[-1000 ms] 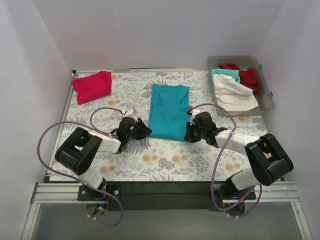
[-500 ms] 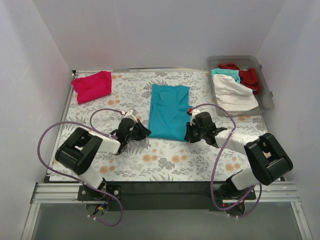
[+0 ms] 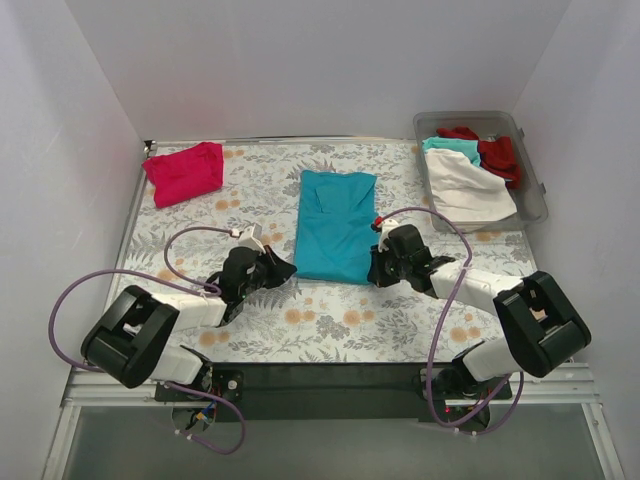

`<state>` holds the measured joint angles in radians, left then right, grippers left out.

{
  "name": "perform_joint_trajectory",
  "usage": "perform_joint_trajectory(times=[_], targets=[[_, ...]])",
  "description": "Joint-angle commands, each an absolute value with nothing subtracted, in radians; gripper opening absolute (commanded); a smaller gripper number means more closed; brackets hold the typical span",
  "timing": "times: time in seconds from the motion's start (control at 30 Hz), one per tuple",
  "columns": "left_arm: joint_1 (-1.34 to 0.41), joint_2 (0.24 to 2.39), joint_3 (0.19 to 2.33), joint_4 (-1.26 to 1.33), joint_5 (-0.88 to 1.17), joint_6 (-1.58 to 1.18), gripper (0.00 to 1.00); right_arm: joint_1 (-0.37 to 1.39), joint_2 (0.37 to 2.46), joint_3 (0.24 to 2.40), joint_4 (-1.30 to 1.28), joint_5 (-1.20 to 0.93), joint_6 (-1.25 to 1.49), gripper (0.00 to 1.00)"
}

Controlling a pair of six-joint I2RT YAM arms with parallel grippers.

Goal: Fold and stack the t-shirts
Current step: Fold the tshirt

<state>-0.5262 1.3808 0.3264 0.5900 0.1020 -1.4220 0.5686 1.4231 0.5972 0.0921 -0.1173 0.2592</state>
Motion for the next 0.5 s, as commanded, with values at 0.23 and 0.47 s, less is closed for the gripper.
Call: perform_joint_trajectory(times=[0.23, 0.47], targets=[[-0.535, 1.413, 0.290, 0.516, 0.057, -1.448, 0.00, 0.606, 1.390, 0.571, 0.032, -0.063, 0.276, 0.01], [-0.545, 1.309, 0.285, 0.405, 0.038, -1.454, 0.07, 0.611, 1.307, 0.549, 0.002, -0.048, 0.285, 0.01]])
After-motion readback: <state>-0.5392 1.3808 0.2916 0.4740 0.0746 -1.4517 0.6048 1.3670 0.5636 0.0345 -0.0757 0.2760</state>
